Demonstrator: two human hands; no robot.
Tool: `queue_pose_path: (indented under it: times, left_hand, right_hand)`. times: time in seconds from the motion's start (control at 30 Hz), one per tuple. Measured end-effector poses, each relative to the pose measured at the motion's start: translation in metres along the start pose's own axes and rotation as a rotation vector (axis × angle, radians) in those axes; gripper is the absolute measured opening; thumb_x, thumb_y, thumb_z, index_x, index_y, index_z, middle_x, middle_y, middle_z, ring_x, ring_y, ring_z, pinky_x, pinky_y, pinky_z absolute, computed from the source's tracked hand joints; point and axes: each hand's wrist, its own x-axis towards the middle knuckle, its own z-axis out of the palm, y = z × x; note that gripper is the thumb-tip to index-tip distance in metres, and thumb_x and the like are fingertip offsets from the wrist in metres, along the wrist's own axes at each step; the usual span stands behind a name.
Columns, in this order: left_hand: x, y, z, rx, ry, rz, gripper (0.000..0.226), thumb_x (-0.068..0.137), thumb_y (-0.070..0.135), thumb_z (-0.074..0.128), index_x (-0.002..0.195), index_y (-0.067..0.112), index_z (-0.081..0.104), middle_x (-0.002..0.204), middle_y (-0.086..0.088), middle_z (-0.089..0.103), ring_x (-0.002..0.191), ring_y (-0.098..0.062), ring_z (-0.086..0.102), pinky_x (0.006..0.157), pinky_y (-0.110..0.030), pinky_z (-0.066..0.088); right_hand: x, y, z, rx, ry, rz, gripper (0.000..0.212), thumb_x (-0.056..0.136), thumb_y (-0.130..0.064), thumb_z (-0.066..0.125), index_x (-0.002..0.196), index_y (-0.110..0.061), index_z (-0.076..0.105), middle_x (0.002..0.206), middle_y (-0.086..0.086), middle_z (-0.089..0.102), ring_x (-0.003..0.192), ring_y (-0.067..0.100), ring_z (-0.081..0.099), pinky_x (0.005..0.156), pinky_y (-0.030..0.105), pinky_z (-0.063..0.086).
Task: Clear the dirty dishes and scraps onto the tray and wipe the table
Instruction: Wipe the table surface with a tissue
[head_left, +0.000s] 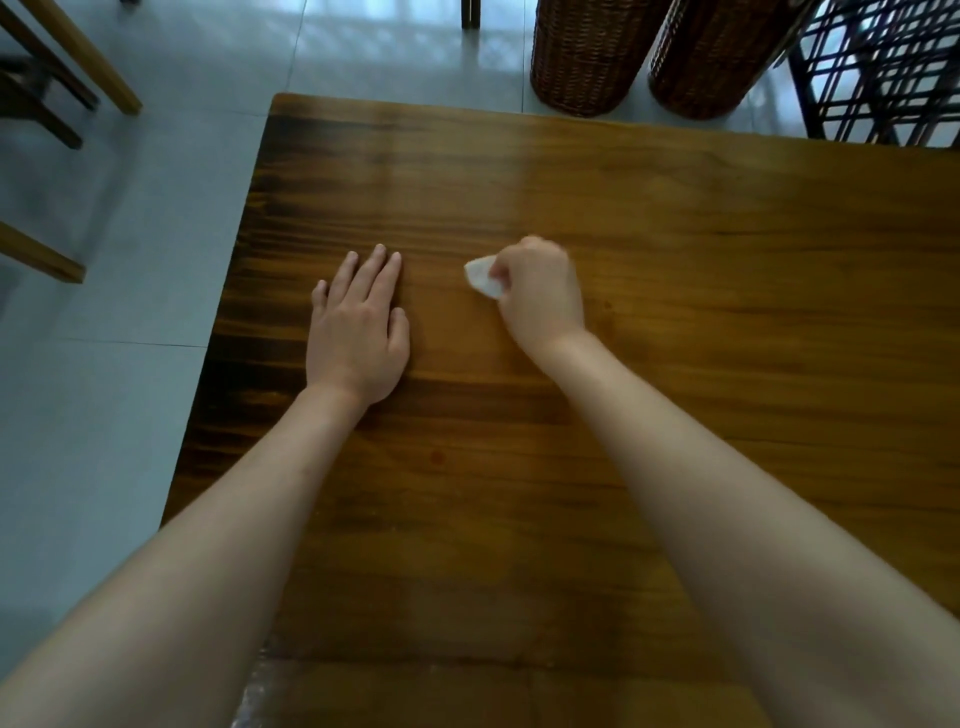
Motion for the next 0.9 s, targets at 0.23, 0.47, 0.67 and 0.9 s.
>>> queue_pose_path:
  times: [0.23, 0.47, 0.67, 0.9]
  left_hand:
    - [0.000, 0.000, 0.001, -0.002, 0.008, 0.000, 0.051, 0.096, 0.029, 0.036, 0.146, 0.022, 0.030, 0.153, -0.001, 0.027, 0.142, -0.023, 0.018, 0.114, -0.045, 0.012]
    - [-0.002, 0.001, 0.000, -0.010, 0.013, 0.004, 0.050, 0.097, 0.029, 0.036, 0.146, 0.021, 0.030, 0.153, -0.001, 0.027, 0.143, -0.022, 0.017, 0.114, -0.044, 0.012]
    - [-0.002, 0.003, -0.002, -0.002, 0.012, -0.002, 0.050, 0.097, 0.028, 0.037, 0.146, 0.020, 0.029, 0.153, -0.002, 0.027, 0.143, -0.023, 0.018, 0.114, -0.045, 0.013]
    - [-0.001, 0.002, -0.001, -0.005, 0.011, 0.002, 0.050, 0.096, 0.028, 0.037, 0.146, 0.021, 0.030, 0.153, -0.001, 0.027, 0.143, -0.022, 0.018, 0.115, -0.044, 0.013]
  right_hand:
    - [-0.068, -0.015, 0.000, 0.042, 0.002, -0.060, 0.021, 0.080, 0.012, 0.052, 0.083, 0.000, 0.069, 0.081, 0.013, 0.061, 0.080, 0.027, 0.054, 0.060, 0.027, 0.036]
    - [-0.011, 0.036, -0.021, -0.031, 0.084, 0.289, 0.030, 0.088, 0.003, 0.046, 0.109, -0.006, 0.067, 0.108, 0.011, 0.062, 0.103, 0.027, 0.055, 0.085, 0.030, 0.043]
    - [-0.083, -0.015, -0.001, 0.031, 0.091, 0.158, 0.025, 0.081, 0.009, 0.049, 0.091, -0.001, 0.068, 0.090, 0.013, 0.062, 0.087, 0.030, 0.054, 0.068, 0.030, 0.038]
    - [-0.030, 0.044, -0.022, -0.011, 0.211, 0.502, 0.028, 0.088, 0.005, 0.049, 0.108, -0.006, 0.066, 0.109, 0.010, 0.062, 0.103, 0.025, 0.055, 0.082, 0.028, 0.044]
